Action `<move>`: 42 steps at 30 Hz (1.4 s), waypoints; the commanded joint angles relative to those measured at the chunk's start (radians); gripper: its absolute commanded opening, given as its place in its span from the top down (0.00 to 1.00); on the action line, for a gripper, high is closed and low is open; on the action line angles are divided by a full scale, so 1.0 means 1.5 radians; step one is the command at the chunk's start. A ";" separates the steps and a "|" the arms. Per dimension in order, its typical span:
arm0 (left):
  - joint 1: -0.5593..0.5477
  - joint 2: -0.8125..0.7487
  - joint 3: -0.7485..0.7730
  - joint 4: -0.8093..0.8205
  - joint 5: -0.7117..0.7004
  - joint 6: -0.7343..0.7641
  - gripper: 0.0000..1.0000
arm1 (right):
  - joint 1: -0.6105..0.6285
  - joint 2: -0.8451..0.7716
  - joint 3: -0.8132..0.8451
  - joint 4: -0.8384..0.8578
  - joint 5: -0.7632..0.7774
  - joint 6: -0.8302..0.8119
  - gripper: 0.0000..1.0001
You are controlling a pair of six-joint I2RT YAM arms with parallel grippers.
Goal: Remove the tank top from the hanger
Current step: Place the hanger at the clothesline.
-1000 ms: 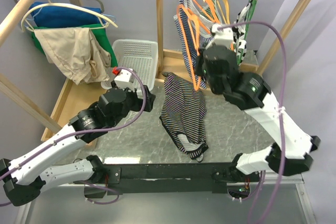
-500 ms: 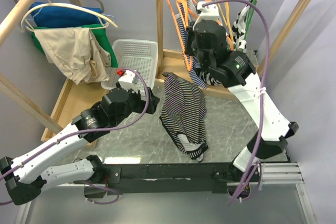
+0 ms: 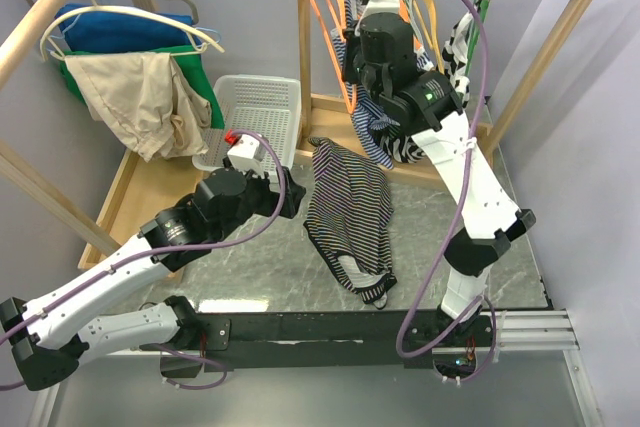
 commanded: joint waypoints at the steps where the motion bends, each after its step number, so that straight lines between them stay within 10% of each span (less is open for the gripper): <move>1: 0.002 -0.006 0.019 0.003 0.008 -0.001 0.04 | -0.022 0.008 0.032 0.057 -0.027 -0.012 1.00; 27: 0.001 -0.020 0.010 -0.013 0.000 -0.009 0.04 | -0.070 -0.001 -0.020 0.047 -0.115 0.036 0.99; 37: 0.001 -0.010 0.004 -0.018 0.009 -0.012 0.04 | -0.064 -0.114 -0.113 0.064 -0.107 0.046 0.19; 42: 0.002 -0.008 -0.035 0.002 0.038 -0.009 0.04 | -0.042 -0.267 -0.259 0.085 -0.065 0.053 0.10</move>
